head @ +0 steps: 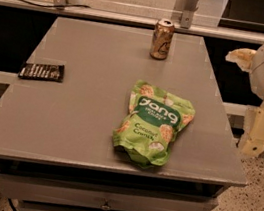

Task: Pick green rice chip bag

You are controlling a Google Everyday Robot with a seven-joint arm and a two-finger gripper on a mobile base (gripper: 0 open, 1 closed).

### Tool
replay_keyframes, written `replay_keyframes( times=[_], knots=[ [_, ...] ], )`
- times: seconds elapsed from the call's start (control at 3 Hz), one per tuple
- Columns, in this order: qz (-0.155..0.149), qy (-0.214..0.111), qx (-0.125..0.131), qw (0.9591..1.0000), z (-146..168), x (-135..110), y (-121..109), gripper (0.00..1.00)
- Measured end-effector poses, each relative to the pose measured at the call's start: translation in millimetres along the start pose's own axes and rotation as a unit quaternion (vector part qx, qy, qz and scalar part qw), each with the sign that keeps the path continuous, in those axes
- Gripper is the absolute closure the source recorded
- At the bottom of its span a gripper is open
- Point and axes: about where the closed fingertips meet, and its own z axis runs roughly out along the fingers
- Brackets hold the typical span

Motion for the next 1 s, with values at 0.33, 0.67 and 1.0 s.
replay_keyframes(
  times=[0.33, 0.67, 1.0],
  knots=[
    [-0.106, -0.007, -0.004, 0.9943, 13.1, -20.8, 16.8, 0.0],
    [-0.211, -0.021, -0.017, 0.9771, 28.0, -46.8, 33.1, 0.0],
    [-0.251, -0.02, -0.014, 0.9677, 26.2, -47.9, 33.3, 0.0]
  ],
)
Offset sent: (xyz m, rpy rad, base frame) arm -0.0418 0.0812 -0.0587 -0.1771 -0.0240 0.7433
